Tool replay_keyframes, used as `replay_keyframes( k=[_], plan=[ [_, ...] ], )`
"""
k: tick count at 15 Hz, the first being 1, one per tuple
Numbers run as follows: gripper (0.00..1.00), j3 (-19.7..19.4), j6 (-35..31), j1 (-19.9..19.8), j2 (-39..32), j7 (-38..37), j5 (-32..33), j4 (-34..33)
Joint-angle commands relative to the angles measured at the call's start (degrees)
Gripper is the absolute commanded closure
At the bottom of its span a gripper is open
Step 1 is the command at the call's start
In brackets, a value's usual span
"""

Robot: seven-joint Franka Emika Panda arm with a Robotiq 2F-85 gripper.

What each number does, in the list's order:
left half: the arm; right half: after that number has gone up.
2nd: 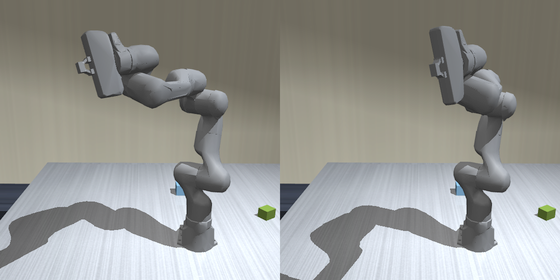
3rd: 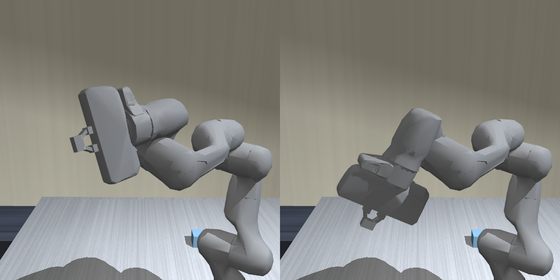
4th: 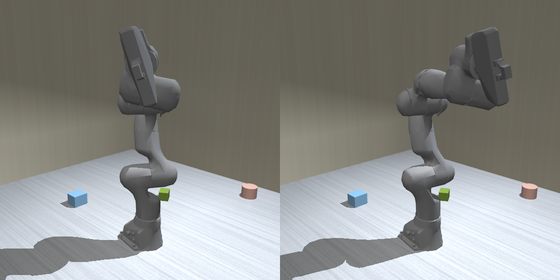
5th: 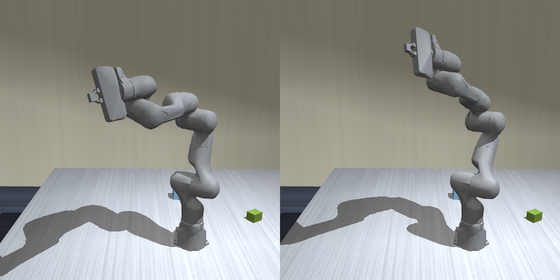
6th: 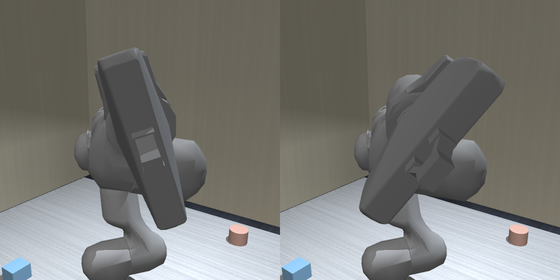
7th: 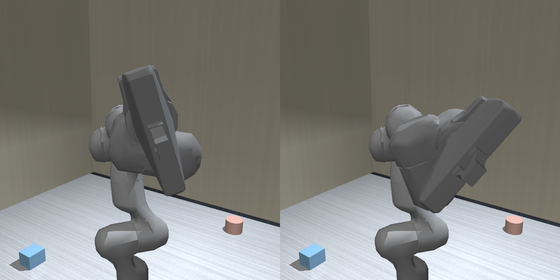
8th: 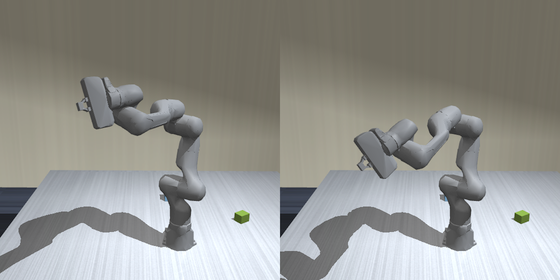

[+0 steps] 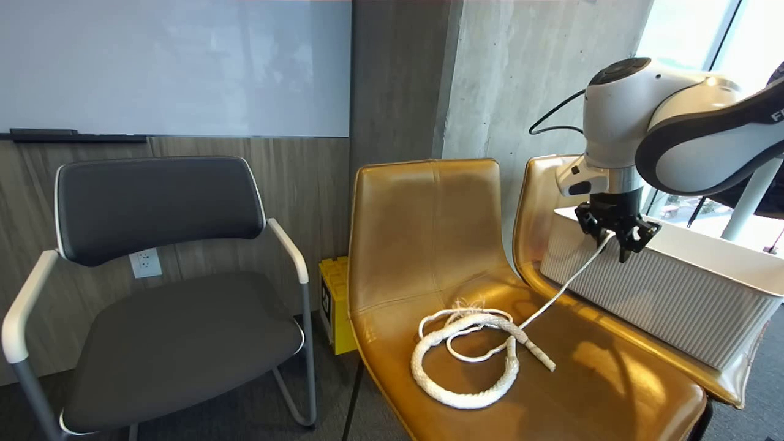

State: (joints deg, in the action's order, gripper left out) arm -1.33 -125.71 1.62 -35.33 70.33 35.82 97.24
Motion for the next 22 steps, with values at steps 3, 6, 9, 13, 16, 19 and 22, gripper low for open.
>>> replay_keyframes(
  k=[3,6,9,13,16,19,22],
  plan=[
    [1.00,0.3,-0.4,0.0,0.2,-0.5,1.1,-0.2],
    [1.00,0.7,0.3,0.7,0.6,-0.9,0.9,-0.4],
    [0.99,2.3,2.0,2.7,1.3,-2.1,-0.2,-1.6],
    [0.99,6.3,4.6,7.3,1.2,-5.1,-2.3,-6.1],
    [0.99,9.8,7.8,11.5,-0.3,-7.1,-5.9,-12.3],
    [0.99,12.2,11.3,16.3,-2.7,-8.5,-9.1,-19.6],
    [0.99,13.2,13.6,19.8,-4.9,-8.7,-10.3,-25.1]
  ],
)
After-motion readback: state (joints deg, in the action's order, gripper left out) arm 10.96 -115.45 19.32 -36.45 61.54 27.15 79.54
